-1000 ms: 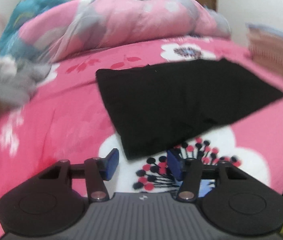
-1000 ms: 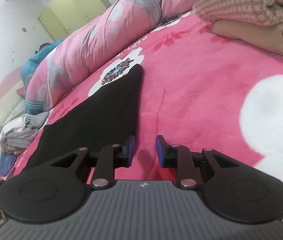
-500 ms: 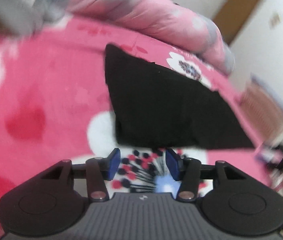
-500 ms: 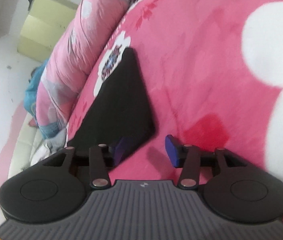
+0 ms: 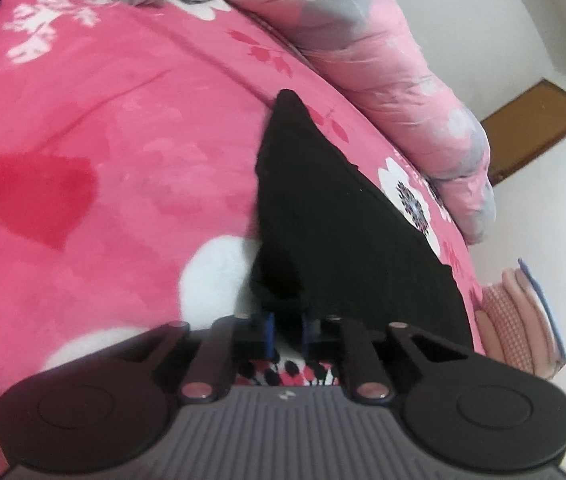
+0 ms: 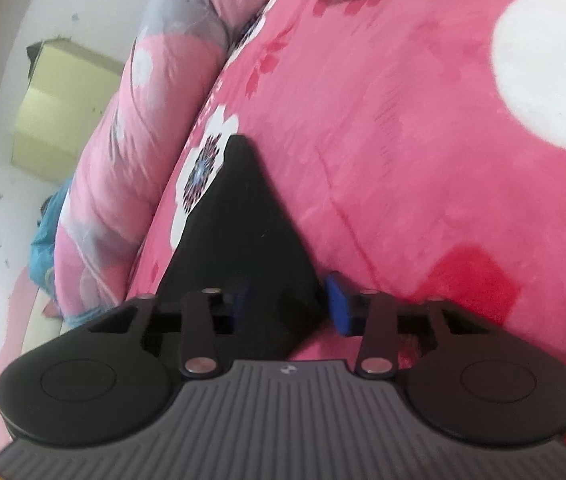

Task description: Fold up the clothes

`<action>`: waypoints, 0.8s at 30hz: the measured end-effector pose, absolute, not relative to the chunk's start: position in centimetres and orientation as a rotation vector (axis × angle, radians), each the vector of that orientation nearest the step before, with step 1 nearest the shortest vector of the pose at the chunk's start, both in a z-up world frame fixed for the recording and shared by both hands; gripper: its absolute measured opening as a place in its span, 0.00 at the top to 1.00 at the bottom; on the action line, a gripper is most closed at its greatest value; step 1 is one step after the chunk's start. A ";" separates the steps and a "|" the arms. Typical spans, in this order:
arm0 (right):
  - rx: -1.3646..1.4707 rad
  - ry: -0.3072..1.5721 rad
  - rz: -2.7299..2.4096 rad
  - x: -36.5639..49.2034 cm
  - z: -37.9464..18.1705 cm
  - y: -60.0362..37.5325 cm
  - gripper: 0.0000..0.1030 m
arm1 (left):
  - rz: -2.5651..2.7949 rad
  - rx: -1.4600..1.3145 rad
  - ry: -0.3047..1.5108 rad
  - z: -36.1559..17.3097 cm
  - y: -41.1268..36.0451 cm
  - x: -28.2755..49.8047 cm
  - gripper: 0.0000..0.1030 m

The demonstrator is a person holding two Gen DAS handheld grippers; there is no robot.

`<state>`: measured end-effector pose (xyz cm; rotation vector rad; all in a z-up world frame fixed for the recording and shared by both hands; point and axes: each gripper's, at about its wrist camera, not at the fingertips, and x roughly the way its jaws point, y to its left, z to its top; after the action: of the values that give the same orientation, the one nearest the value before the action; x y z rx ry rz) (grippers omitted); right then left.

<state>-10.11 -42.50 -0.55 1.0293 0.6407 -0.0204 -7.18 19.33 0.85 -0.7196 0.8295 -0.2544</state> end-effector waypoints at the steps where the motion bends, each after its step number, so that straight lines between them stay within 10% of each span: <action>1: 1.029 0.634 -0.024 -10.1 -0.7 -42.6 0.81 | -0.249 -0.724 0.825 0.8 19.4 -7.2 0.95; 5: 1.029 0.594 -0.016 -10.6 -0.6 -42.9 0.97 | -0.242 -0.686 0.770 2.2 19.5 -7.6 0.97; 24: 0.677 0.617 -0.062 -11.7 2.9 -43.5 0.89 | -0.203 -0.259 0.702 5.6 20.1 -9.6 0.77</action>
<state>-11.69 -43.47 2.94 0.6775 0.6169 -0.0622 -9.64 20.13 5.61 -0.2593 0.7018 -0.2029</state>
